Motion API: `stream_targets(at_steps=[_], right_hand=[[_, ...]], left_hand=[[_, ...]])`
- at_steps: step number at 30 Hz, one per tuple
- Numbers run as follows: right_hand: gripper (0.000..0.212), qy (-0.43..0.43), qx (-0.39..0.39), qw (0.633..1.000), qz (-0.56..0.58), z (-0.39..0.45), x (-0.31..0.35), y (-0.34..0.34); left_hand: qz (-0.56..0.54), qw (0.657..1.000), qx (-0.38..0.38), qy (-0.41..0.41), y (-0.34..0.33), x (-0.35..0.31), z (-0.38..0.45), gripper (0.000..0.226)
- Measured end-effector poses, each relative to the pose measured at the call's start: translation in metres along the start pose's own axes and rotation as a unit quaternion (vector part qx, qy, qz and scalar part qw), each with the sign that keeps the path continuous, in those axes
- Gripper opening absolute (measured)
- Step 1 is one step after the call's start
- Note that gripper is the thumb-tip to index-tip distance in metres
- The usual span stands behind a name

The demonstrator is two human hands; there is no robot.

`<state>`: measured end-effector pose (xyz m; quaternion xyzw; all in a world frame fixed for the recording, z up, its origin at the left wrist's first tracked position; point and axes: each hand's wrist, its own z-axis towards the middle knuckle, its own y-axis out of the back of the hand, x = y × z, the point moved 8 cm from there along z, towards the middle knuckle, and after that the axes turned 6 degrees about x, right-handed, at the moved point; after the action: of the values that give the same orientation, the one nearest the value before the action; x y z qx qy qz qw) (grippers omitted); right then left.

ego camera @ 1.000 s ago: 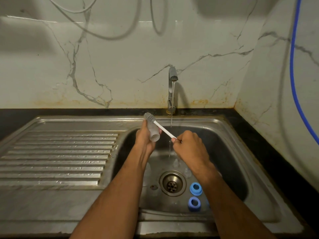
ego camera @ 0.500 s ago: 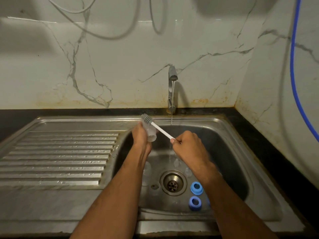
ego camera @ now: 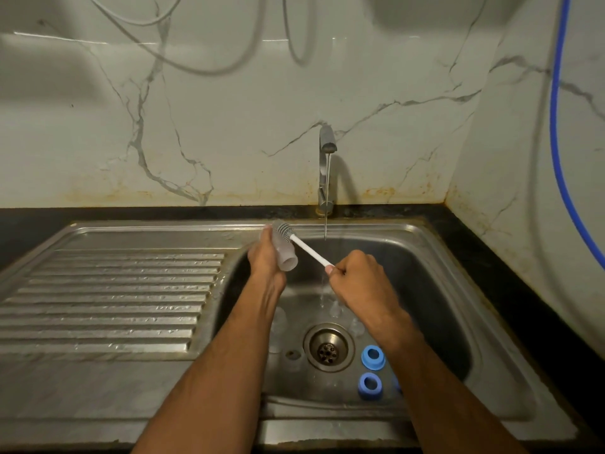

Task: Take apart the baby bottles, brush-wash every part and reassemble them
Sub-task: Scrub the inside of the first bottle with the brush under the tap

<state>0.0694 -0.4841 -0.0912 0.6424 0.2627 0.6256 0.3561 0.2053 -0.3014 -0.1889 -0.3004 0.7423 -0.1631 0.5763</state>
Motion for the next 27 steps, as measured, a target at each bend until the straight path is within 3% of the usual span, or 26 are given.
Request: stream_targets(at_steps=[2, 8, 15, 19, 23, 27], right_hand=[[0.026, -0.003, -0.003, 1.0, 0.011, 0.003, 0.001, 0.0], [0.031, 0.015, 0.049, 0.999, 0.018, -0.001, -0.001, 0.005], [0.029, 0.0, -0.002, 1.0, -0.007, 0.003, 0.0, -0.001], [0.029, 0.005, 0.014, 1.0, 0.006, 0.005, 0.001, 0.0], [0.035, 0.014, 0.045, 0.999, 0.023, -0.002, 0.001, 0.004], [0.04, 0.006, 0.05, 0.999, 0.004, -0.006, -0.007, 0.005]], left_hand=[[0.019, 1.0, -0.003, 0.002, -0.004, 0.003, -0.004, 0.05], [-0.061, 0.998, -0.007, -0.014, 0.007, -0.019, 0.01, 0.052], [-0.022, 1.0, 0.015, -0.003, -0.008, -0.001, -0.005, 0.038], [-0.065, 0.997, 0.031, 0.025, -0.011, 0.0, -0.007, 0.034], [-0.038, 0.999, 0.022, 0.013, -0.004, -0.008, 0.001, 0.062], [-0.034, 0.999, -0.01, 0.017, 0.008, -0.005, 0.006, 0.061]])
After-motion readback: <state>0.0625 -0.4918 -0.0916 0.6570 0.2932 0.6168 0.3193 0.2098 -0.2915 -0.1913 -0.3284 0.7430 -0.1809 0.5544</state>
